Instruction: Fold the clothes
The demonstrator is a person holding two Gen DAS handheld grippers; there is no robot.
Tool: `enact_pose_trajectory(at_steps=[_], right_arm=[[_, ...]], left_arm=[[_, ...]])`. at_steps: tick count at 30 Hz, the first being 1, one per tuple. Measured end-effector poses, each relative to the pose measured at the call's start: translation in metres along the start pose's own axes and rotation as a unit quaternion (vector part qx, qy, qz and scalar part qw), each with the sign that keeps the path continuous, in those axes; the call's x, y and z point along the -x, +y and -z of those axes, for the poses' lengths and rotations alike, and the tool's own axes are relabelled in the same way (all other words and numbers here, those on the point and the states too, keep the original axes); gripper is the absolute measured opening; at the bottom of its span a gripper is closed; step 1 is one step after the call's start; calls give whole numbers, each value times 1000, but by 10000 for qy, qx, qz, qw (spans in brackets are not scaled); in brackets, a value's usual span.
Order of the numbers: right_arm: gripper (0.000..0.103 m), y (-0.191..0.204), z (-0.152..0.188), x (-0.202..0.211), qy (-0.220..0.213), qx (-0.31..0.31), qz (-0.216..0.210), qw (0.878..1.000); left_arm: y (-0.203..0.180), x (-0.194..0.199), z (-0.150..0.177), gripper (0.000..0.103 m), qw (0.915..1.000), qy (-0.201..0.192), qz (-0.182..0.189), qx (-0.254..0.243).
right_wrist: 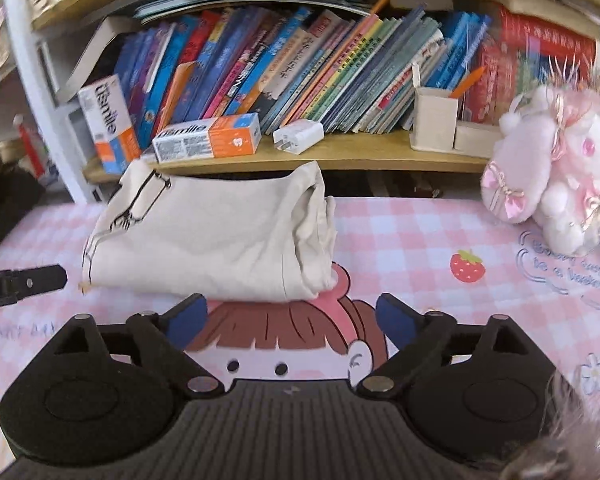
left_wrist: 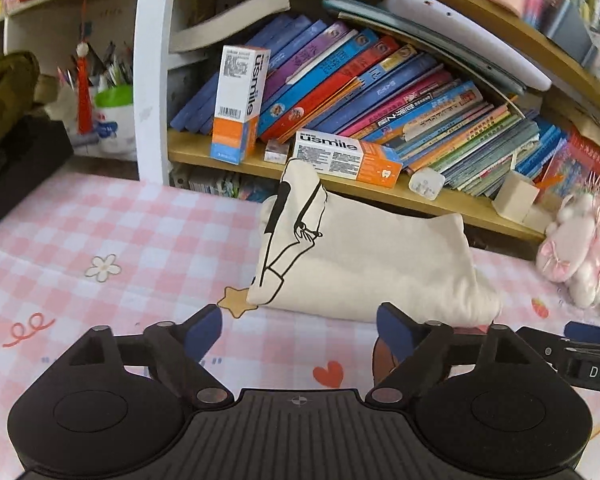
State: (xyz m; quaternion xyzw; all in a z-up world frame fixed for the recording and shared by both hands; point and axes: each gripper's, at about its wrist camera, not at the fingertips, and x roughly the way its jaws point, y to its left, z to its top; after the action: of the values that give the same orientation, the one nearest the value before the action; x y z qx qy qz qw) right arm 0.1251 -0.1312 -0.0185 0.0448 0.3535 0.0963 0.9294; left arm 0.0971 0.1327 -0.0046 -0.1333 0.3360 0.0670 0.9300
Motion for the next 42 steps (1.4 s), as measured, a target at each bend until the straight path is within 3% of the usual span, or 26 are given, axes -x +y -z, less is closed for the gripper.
enact_pose_trajectory(at_steps=[5,19,42], right_arm=[[94,8,12,14,-17,257,86,9996],[95,7,19,28,-55,387,101,9992],[101,12,19,34,-17,507,115,9986]], left_arm=[[-15,13,13,90,9996,-40,-204,-199],[-32,26,25,103,9987,-208,-228,-409],[-36,33,24,103,9974,-270,-396,-540]])
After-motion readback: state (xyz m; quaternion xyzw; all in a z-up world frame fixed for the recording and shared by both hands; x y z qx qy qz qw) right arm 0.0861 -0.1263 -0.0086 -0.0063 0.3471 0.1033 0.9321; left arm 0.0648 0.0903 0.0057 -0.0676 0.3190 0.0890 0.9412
